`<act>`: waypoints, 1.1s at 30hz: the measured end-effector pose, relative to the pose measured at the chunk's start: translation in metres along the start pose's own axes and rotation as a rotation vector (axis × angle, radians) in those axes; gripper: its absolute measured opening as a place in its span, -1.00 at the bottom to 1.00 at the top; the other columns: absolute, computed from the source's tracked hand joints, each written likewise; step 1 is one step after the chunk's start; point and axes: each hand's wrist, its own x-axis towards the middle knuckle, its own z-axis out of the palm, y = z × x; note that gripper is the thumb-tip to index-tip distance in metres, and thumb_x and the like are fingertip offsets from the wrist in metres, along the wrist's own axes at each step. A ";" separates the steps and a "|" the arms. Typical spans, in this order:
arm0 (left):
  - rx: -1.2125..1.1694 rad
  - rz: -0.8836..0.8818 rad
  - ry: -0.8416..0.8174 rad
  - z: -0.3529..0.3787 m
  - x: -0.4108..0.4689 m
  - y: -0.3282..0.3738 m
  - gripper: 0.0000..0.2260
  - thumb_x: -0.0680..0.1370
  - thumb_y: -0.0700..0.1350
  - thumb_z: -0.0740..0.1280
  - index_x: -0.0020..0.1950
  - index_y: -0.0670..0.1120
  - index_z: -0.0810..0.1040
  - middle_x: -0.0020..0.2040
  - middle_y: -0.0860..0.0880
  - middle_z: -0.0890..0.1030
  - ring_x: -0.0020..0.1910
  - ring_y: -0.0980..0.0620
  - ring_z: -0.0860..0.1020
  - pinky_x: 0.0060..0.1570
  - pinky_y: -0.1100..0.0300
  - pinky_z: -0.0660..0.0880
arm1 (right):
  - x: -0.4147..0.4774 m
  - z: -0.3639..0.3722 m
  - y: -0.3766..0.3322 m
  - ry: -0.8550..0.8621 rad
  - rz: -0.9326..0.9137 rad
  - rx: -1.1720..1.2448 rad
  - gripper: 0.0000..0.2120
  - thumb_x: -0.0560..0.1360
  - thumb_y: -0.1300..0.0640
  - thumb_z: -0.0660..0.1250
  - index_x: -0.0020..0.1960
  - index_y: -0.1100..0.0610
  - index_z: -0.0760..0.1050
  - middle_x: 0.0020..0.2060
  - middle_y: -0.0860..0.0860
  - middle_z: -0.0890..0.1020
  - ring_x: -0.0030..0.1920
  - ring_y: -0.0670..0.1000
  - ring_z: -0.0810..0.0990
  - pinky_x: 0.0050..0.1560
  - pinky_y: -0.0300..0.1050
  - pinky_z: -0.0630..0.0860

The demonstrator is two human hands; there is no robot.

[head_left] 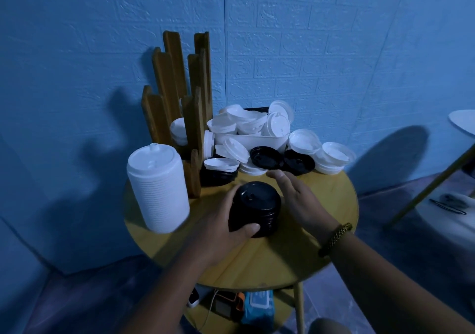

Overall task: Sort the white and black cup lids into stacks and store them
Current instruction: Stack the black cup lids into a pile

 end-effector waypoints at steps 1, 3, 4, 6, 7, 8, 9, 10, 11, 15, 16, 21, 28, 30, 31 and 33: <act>-0.009 -0.003 0.001 0.000 0.000 0.000 -0.20 0.53 0.29 0.38 0.58 0.40 -0.09 0.56 0.19 0.28 0.45 0.10 0.34 0.21 0.09 0.38 | 0.007 -0.003 0.008 0.046 0.010 -0.051 -0.57 0.67 -0.13 0.06 0.36 0.06 0.48 0.24 -0.11 0.54 0.23 -0.22 0.48 0.11 -0.36 0.37; -0.044 -0.002 0.022 0.000 -0.001 -0.001 -0.11 0.49 0.30 0.42 0.57 0.42 -0.19 0.55 0.28 0.17 0.45 0.16 0.24 0.24 0.09 0.29 | 0.022 -0.012 0.026 0.131 0.002 -0.268 -0.66 0.69 0.01 0.14 0.34 0.14 0.50 0.30 0.02 0.52 0.28 -0.05 0.45 0.22 -0.19 0.35; -0.059 0.004 0.042 0.000 0.000 -0.002 -0.06 0.46 0.32 0.44 0.56 0.41 -0.22 0.53 0.32 0.11 0.45 0.19 0.18 0.25 0.07 0.26 | 0.028 -0.017 0.035 0.150 -0.022 -0.421 -0.69 0.68 0.07 0.16 0.33 0.14 0.52 0.36 0.06 0.48 0.35 0.03 0.41 0.31 -0.11 0.32; -0.065 0.031 0.087 0.001 0.002 -0.003 0.01 0.39 0.38 0.46 0.57 0.40 -0.22 0.56 0.35 0.07 0.45 0.24 0.11 0.29 0.07 0.22 | 0.037 -0.022 0.048 0.158 -0.042 -0.673 -0.70 0.66 0.06 0.18 0.32 0.06 0.55 0.48 0.04 0.36 0.49 0.10 0.24 0.45 0.09 0.25; -0.065 0.039 0.101 0.002 0.004 -0.003 0.02 0.37 0.39 0.47 0.58 0.39 -0.19 0.58 0.32 0.07 0.45 0.25 0.11 0.29 0.08 0.22 | 0.039 -0.022 0.051 0.139 -0.010 -0.737 -0.69 0.66 0.02 0.16 0.33 0.01 0.54 0.53 0.00 0.28 0.53 0.09 0.14 0.47 0.15 0.20; -0.068 0.040 0.110 0.003 0.006 -0.002 0.01 0.37 0.39 0.48 0.58 0.38 -0.16 0.59 0.29 0.10 0.43 0.24 0.14 0.29 0.09 0.23 | 0.040 -0.023 0.054 0.113 0.030 -0.774 -0.68 0.67 -0.01 0.13 0.34 -0.03 0.52 0.56 -0.02 0.21 0.56 0.07 0.05 0.48 0.18 0.13; -0.072 0.034 0.115 0.005 0.007 -0.002 -0.01 0.37 0.38 0.48 0.59 0.37 -0.12 0.58 0.27 0.15 0.42 0.24 0.18 0.28 0.10 0.25 | 0.041 -0.023 0.055 0.086 0.063 -0.809 -0.66 0.67 -0.05 0.10 0.35 -0.05 0.50 0.58 -0.03 0.15 0.58 0.07 -0.01 0.49 0.17 0.07; -0.078 0.020 0.115 0.007 0.009 -0.002 -0.04 0.38 0.37 0.48 0.59 0.37 -0.06 0.56 0.26 0.21 0.42 0.24 0.21 0.28 0.11 0.29 | 0.043 -0.024 0.055 0.061 0.090 -0.839 -0.65 0.67 -0.07 0.08 0.36 -0.06 0.49 0.59 -0.03 0.12 0.58 0.07 -0.04 0.49 0.16 0.03; -0.088 0.006 0.115 0.008 0.010 -0.003 -0.06 0.37 0.39 0.48 0.59 0.36 0.00 0.54 0.25 0.26 0.43 0.23 0.25 0.28 0.09 0.32 | 0.045 -0.025 0.055 0.045 0.105 -0.864 -0.64 0.67 -0.08 0.06 0.37 -0.06 0.48 0.59 -0.02 0.12 0.58 0.08 -0.04 0.50 0.15 0.01; -0.144 -0.019 0.107 0.006 0.011 -0.009 -0.08 0.26 0.52 0.44 0.54 0.39 0.15 0.47 0.28 0.38 0.45 0.18 0.35 0.36 -0.05 0.40 | 0.046 -0.026 0.055 0.046 0.073 -0.864 -0.61 0.67 -0.06 0.07 0.43 0.01 0.42 0.52 -0.04 0.30 0.55 0.04 0.10 0.49 0.08 0.04; -0.152 -0.019 0.105 0.006 0.010 -0.009 -0.08 0.26 0.52 0.44 0.53 0.39 0.15 0.46 0.28 0.39 0.44 0.18 0.36 0.36 -0.05 0.40 | 0.044 -0.025 0.054 0.062 0.028 -0.862 -0.62 0.67 -0.03 0.10 0.44 0.02 0.41 0.49 -0.06 0.34 0.53 0.02 0.15 0.47 0.05 0.07; -0.139 -0.013 0.118 0.007 0.008 -0.010 -0.12 0.28 0.50 0.44 0.52 0.42 0.15 0.46 0.28 0.38 0.42 0.18 0.35 0.32 -0.02 0.40 | 0.023 -0.026 0.039 0.267 -0.121 -0.328 -0.77 0.55 0.22 0.38 0.17 0.01 0.59 0.16 -0.07 0.61 0.20 -0.05 0.53 0.27 -0.07 0.46; -0.135 -0.004 0.144 0.004 0.003 -0.009 -0.13 0.27 0.50 0.45 0.51 0.38 0.20 0.41 0.30 0.42 0.38 0.22 0.38 0.30 0.00 0.42 | 0.003 -0.041 0.020 0.264 0.411 0.175 -0.77 0.60 0.18 0.33 0.24 0.12 0.48 0.10 0.10 0.60 -0.03 0.02 0.60 -0.19 -0.13 0.56; -0.135 -0.005 0.155 0.004 0.003 -0.009 -0.16 0.29 0.45 0.46 0.50 0.37 0.22 0.37 0.32 0.43 0.36 0.23 0.39 0.26 0.04 0.42 | -0.002 -0.047 0.025 0.162 0.409 -0.289 -0.68 0.61 0.05 0.31 0.34 0.10 0.45 0.19 0.09 0.56 0.06 0.01 0.54 -0.11 -0.16 0.52; -0.138 -0.007 0.158 0.005 0.004 -0.009 -0.19 0.31 0.42 0.47 0.49 0.37 0.23 0.34 0.34 0.43 0.35 0.24 0.39 0.23 0.06 0.42 | -0.003 -0.049 0.026 0.136 0.377 -0.461 -0.61 0.60 0.00 0.31 0.38 0.11 0.42 0.26 0.10 0.51 0.15 0.05 0.50 0.01 -0.11 0.53; -0.129 -0.007 0.159 0.005 0.004 -0.009 -0.24 0.34 0.39 0.47 0.48 0.39 0.24 0.31 0.37 0.43 0.32 0.25 0.40 0.19 0.08 0.42 | -0.004 -0.051 0.027 0.138 0.278 -0.671 -0.46 0.57 -0.09 0.32 0.47 0.10 0.33 0.41 0.12 0.38 0.36 0.13 0.38 0.30 0.05 0.44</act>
